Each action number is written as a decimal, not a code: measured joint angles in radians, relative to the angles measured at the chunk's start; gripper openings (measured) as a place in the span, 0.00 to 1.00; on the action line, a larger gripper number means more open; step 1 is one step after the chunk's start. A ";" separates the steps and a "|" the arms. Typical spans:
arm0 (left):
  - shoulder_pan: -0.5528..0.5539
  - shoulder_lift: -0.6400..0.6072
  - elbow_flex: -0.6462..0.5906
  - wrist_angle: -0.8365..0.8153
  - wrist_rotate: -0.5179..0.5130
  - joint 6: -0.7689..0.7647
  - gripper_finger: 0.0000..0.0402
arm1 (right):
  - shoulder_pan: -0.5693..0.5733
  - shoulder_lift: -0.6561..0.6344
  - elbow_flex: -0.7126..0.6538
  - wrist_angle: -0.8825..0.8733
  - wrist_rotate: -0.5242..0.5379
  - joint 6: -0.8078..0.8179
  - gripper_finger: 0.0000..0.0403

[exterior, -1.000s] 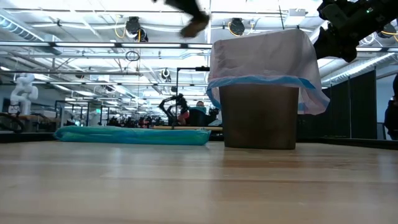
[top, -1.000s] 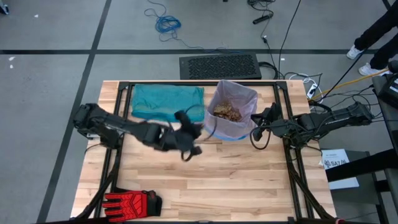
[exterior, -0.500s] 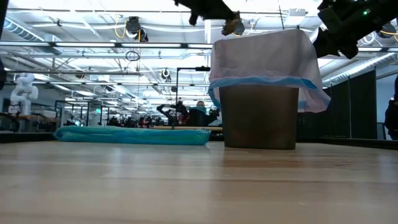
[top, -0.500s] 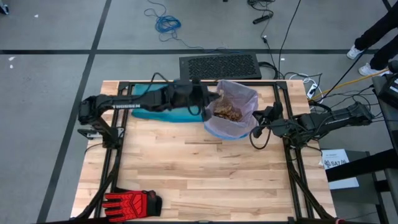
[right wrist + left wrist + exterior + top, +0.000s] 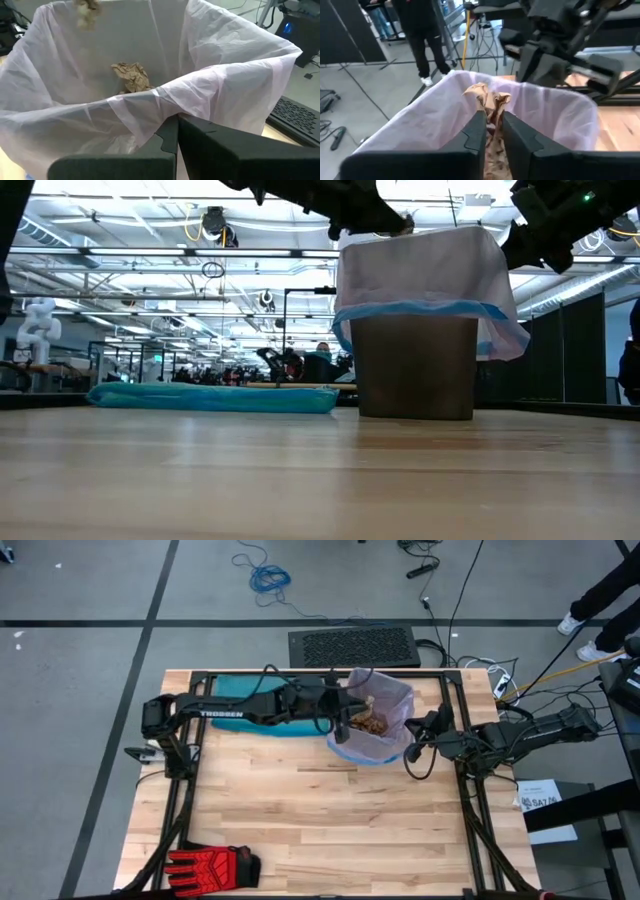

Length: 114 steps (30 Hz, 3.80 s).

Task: Place trash/remove bag and relplace
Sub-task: Put the brown napkin into the trash bin, then remove the trash bag from the trash bin and put it on the top right of the table

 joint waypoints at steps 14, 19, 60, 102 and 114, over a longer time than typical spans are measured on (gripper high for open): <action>-0.006 -0.010 0.000 -0.009 -0.023 0.000 0.27 | 0.000 0.000 0.000 0.007 -0.023 -0.028 0.06; -0.020 -0.067 0.001 -0.118 -0.106 0.046 0.16 | 0.000 0.000 0.000 0.007 -0.023 -0.052 0.13; 0.019 -0.328 -0.445 -0.184 -0.311 -0.127 0.00 | -0.177 -0.011 0.095 -0.116 0.329 -0.048 0.04; -0.086 -0.493 -0.810 0.310 -0.053 -0.337 0.00 | -0.435 0.258 0.094 0.216 -1.066 -0.363 0.00; -0.240 -0.537 -0.809 0.318 -0.173 -0.266 0.00 | -0.142 0.262 0.094 0.253 -0.727 -0.292 0.00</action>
